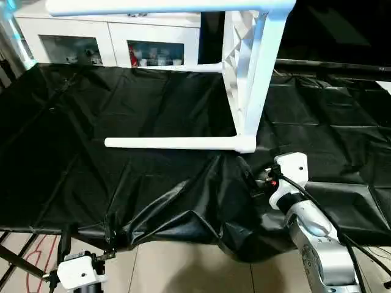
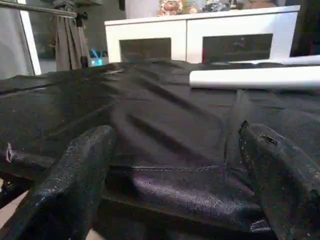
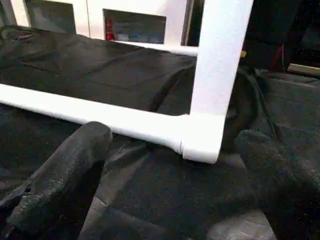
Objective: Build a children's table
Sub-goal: Flip table
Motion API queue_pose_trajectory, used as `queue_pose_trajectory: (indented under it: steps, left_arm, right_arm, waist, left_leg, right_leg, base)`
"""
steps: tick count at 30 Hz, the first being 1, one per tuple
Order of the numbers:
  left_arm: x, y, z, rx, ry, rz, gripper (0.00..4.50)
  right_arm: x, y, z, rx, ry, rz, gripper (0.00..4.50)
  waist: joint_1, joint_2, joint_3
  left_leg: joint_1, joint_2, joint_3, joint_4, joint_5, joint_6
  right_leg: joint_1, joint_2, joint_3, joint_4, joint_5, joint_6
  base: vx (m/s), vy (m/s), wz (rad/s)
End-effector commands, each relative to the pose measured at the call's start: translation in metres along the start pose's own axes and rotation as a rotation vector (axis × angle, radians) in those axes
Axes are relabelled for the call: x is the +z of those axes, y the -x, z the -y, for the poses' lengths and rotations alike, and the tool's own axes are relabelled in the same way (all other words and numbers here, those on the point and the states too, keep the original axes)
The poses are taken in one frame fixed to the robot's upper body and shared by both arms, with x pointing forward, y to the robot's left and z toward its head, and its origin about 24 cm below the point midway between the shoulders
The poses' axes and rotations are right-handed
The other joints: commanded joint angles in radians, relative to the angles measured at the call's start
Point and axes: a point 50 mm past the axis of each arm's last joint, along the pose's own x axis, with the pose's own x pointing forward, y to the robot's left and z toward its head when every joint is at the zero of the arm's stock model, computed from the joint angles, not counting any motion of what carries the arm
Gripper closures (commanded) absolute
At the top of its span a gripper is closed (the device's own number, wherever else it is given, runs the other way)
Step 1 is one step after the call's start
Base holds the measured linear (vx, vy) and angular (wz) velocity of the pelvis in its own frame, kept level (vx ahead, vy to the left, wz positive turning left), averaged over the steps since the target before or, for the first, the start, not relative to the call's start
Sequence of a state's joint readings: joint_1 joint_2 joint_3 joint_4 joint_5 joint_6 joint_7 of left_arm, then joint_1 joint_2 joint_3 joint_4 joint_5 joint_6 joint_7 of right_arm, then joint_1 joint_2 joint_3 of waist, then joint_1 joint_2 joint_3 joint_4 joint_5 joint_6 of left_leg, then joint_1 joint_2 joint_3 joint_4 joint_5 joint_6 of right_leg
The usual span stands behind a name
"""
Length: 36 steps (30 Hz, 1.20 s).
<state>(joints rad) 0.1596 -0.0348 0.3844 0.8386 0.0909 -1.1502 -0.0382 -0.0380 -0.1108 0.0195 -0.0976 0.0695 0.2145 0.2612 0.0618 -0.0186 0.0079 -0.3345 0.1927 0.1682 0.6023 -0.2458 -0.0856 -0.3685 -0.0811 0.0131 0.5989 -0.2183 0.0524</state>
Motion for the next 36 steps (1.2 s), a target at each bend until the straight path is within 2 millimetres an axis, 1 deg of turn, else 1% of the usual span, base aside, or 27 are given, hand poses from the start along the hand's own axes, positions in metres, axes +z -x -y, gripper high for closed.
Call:
queue_pose_trajectory:
  steps: [1,4,6,8,9,11,12,13,14,15,16,17,18,19,20,21,22,23,24,25,26,27,28,29,30,32,36]
  left_arm:
    - [0.138,-0.141,0.085,-0.631,0.095,0.187,0.06]
    - [0.138,-0.141,0.085,-0.634,0.095,0.187,0.06]
    - [0.138,-0.141,0.086,-0.635,0.095,0.189,0.06]
    - [0.137,-0.141,0.086,-0.636,0.094,0.189,0.06]
    - [0.137,-0.14,0.086,-0.637,0.093,0.19,0.06]
    - [0.137,-0.14,0.086,-0.637,0.093,0.191,0.06]
    - [0.137,-0.14,0.086,-0.637,0.092,0.192,0.06]
    - [0.136,-0.141,0.086,-0.633,0.083,0.188,0.06]
    - [0.136,-0.141,0.086,-0.631,0.08,0.188,0.06]
    - [0.133,-0.141,0.086,-0.634,0.076,0.174,0.06]
    - [0.131,-0.141,0.087,-0.637,0.078,0.168,0.06]
    - [0.129,-0.141,0.087,-0.64,0.074,0.156,0.06]
    - [0.129,-0.141,0.087,-0.64,0.073,0.155,0.06]
    - [0.126,-0.14,0.088,-0.647,0.065,0.145,0.06]
    - [0.12,-0.14,0.09,-0.656,0.066,0.119,0.06]
    - [0.114,-0.139,0.093,-0.668,0.05,0.1,0.06]
    - [0.107,-0.138,0.096,-0.684,0.043,0.074,0.06]
    - [0.107,-0.138,0.096,-0.684,0.043,0.074,0.06]
    - [0.104,-0.138,0.098,-0.693,0.042,0.062,0.06]
    - [0.102,-0.137,0.099,-0.698,0.033,0.052,0.06]
    - [0.1,-0.137,0.1,-0.703,0.029,0.044,0.06]
    - [0.094,-0.137,0.103,-0.71,0.013,0.02,0.06]
    - [0.094,-0.137,0.103,-0.71,0.013,0.02,0.06]
    - [0.092,-0.137,0.104,-0.713,0.007,0.014,0.06]
    - [0.09,-0.137,0.106,-0.709,0.022,0.003,0.06]
    - [0.09,-0.135,0.109,-0.721,0.04,0.002,0.06]
    - [0.09,-0.136,0.11,-0.687,0.043,0.016,0.06]
  right_arm:
    - [0.003,0.001,0.002,-0.006,0.004,0.007,0.0]
    - [0.003,0.001,0.002,-0.007,0.003,0.006,0.0]
    - [0.003,0.001,0.002,-0.007,0.003,0.005,0.0]
    - [0.003,0.001,0.002,-0.008,0.004,0.005,0.0]
    - [0.003,0.001,0.002,-0.008,0.004,0.005,0.0]
    - [0.003,0.001,0.002,-0.008,0.004,0.004,0.0]
    - [0.003,0.001,0.002,-0.008,0.004,0.004,0.0]
    - [0.003,0.001,0.002,-0.008,0.005,0.004,0.0]
    - [0.003,0.001,0.002,-0.008,0.005,0.004,0.0]
    - [0.002,0.002,0.002,-0.007,0.006,0.001,0.0]
    - [0.002,0.002,0.002,-0.007,0.007,0.0,0.0]
    - [0.002,0.002,0.003,-0.008,0.008,-0.001,0.0]
    - [0.002,0.002,0.003,-0.008,0.008,-0.002,0.0]
    - [0.001,0.002,0.003,-0.008,0.008,-0.003,0.0]
    - [0.0,0.002,0.003,-0.009,0.009,-0.006,0.0]
    - [-0.001,0.003,0.004,-0.008,0.01,-0.009,0.0]
    - [-0.002,0.005,0.004,-0.004,0.008,-0.013,0.0]
    - [-0.002,0.005,0.004,-0.004,0.008,-0.013,0.0]
    - [-0.003,0.006,0.004,-0.001,0.006,-0.014,0.0]
    - [-0.003,0.006,0.004,0.001,0.005,-0.015,0.0]
    - [-0.004,0.007,0.004,0.002,0.004,-0.016,0.0]
    - [-0.005,0.008,0.004,-0.001,-0.002,-0.022,0.0]
    - [-0.005,0.008,0.004,-0.001,-0.002,-0.022,0.0]
    - [-0.006,0.009,0.005,-0.002,-0.004,-0.025,0.0]
    - [-0.007,0.009,0.004,-0.003,-0.012,-0.027,0.0]
    - [-0.008,0.009,0.004,-0.002,-0.011,-0.034,0.0]
    - [-0.013,0.01,0.003,0.025,-0.017,-0.04,0.0]
  waist:
    - [0.001,0.0,-0.02]
    - [0.001,-0.001,-0.047]
    - [0.002,-0.007,-0.07]
    - [0.009,-0.008,-0.091]
    - [-0.003,-0.004,-0.084]
    - [-0.01,0.005,-0.078]
    - [-0.017,0.01,-0.071]
    - [-0.037,0.016,-0.053]
    - [-0.037,0.016,-0.053]
    - [-0.002,0.064,-0.016]
    - [0.099,0.074,0.017]
    - [0.123,0.057,0.013]
    - [0.184,0.072,-0.01]
    - [0.113,-0.032,-0.065]
    - [0.125,-0.02,0.012]
    - [0.145,-0.019,0.06]
    - [0.179,-0.013,0.062]
    - [0.179,-0.017,0.054]
    - [0.182,-0.008,0.037]
    - [0.163,0.002,0.005]
    - [0.163,0.002,0.005]
    - [0.144,0.013,-0.013]
    - [0.146,0.017,-0.019]
    - [0.142,0.01,-0.011]
    - [0.144,0.008,-0.007]
    - [0.116,0.013,-0.006]
    - [0.055,0.019,0.003]
  left_leg:
    - [-0.013,0.028,-0.009,-0.082,-0.149,0.033]
    - [-0.033,0.003,0.003,-0.028,0.267,0.142]
    - [-0.082,-0.04,0.016,0.019,0.576,0.282]
    - [-0.094,-0.052,0.012,0.04,0.58,0.329]
    - [-0.126,-0.047,0.013,0.03,0.427,0.364]
    - [-0.146,-0.029,0.018,0.017,0.228,0.374]
    - [-0.153,-0.02,0.023,0.013,0.056,0.348]
    - [-0.135,-0.012,0.018,0.021,-0.223,0.263]
    - [-0.135,-0.012,0.018,0.021,-0.223,0.263]
    - [-0.276,0.109,-0.018,-0.216,-0.755,0.088]
    - [-0.331,0.031,0.136,-0.234,-1.0,-0.128]
    - [-0.332,0.029,0.154,-0.21,-1.022,-0.114]
    - [-0.355,0.046,0.196,-0.206,-0.937,-0.15]
    - [-0.133,0.096,0.161,0.187,-0.383,-0.158]
    - [-0.139,-0.006,-0.006,0.273,-0.081,0.009]
    - [-0.174,-0.014,-0.057,0.278,-0.077,0.042]
    - [-0.111,-0.033,-0.087,0.24,-0.1,0.019]
    - [-0.065,-0.038,-0.085,0.219,-0.134,0.016]
    - [0.004,0.004,-0.093,0.116,-0.197,0.009]
    - [0.043,0.074,-0.122,0.012,-0.147,0.064]
    - [0.043,0.074,-0.122,0.012,-0.147,0.064]
    - [0.069,0.139,-0.127,-0.019,-0.015,0.221]
    - [0.056,0.127,-0.109,-0.011,0.037,0.241]
    - [0.015,0.09,-0.071,-0.008,0.041,0.212]
    - [0.006,0.079,-0.059,-0.015,-0.003,0.169]
    - [0.012,0.08,-0.07,-0.058,-0.16,0.048]
    - [0.001,0.068,-0.072,-0.097,-0.292,0.004]
  right_leg:
    - [0.012,-0.032,0.013,-0.056,0.041,-0.123]
    - [-0.008,-0.006,-0.004,-0.02,0.508,-0.203]
    - [-0.053,0.021,-0.036,-0.001,0.884,-0.282]
    - [-0.066,0.024,-0.044,0.009,0.984,-0.312]
    - [-0.099,0.007,-0.066,-0.03,0.78,-0.341]
    - [-0.133,0.006,-0.085,-0.081,0.353,-0.34]
    - [-0.155,0.004,-0.103,-0.121,0.029,-0.305]
    - [-0.17,-0.018,-0.141,-0.162,-0.368,-0.199]
    - [-0.17,-0.018,-0.141,-0.162,-0.368,-0.199]
    - [-0.003,0.026,-0.202,0.262,-0.499,-0.007]
    - [0.017,0.069,-0.251,0.318,-0.491,-0.063]
    - [0.056,0.066,-0.234,0.332,-0.518,-0.056]
    - [0.103,0.055,-0.173,0.348,-0.623,-0.055]
    - [-0.057,-0.08,-0.023,0.24,-1.132,0.049]
    - [-0.074,-0.106,0.079,-0.084,-1.271,0.092]
    - [-0.037,-0.082,0.159,-0.076,-1.111,0.038]
    - [-0.007,-0.045,0.185,-0.061,-1.033,-0.008]
    - [-0.011,-0.027,0.198,-0.047,-0.96,-0.025]
    - [0.01,-0.014,0.176,-0.013,-0.678,-0.088]
    - [0.029,0.011,0.115,0.059,-0.174,-0.111]
    - [0.029,0.011,0.115,0.059,-0.174,-0.111]
    - [0.004,-0.052,0.081,0.075,0.171,-0.12]
    - [0.01,-0.061,0.076,0.063,0.246,-0.119]
    - [0.033,-0.064,0.075,0.04,0.371,-0.096]
    - [0.038,-0.061,0.071,0.031,0.397,-0.081]
    - [0.044,-0.053,0.038,0.024,0.339,-0.055]
    - [0.058,-0.066,0.003,-0.014,0.167,-0.075]
  base:
    - [0.0,0.0,0.0]
    - [0.0,0.0,0.0]
    - [-0.076,0.011,0.0]
    - [-0.147,0.009,0.03]
    - [-0.169,0.014,0.03]
    - [-0.256,0.029,-0.04]
    - [-0.285,0.034,-0.04]
    - [-0.328,0.061,-0.15]
    - [-0.228,0.097,-0.33]
    - [-0.228,0.097,-0.33]
    - [-0.083,0.095,-0.1]
    - [-0.168,-0.065,0.31]
    - [-0.168,-0.065,0.31]
    - [-0.079,-0.255,0.4]
    - [0.032,-0.128,0.57]
    - [0.032,-0.128,0.57]
    - [-0.103,0.043,0.67]
    - [-0.151,0.051,0.56]
    - [-0.151,0.051,0.56]
    - [-0.136,0.09,0.4]
    - [-0.071,0.119,0.27]
    - [-0.071,0.119,0.27]
    - [-0.024,0.116,0.2]
    - [-0.034,0.135,0.11]
    - [-0.034,0.135,0.11]
    - [-0.066,0.147,-0.02]
    - [-0.073,0.108,-0.09]
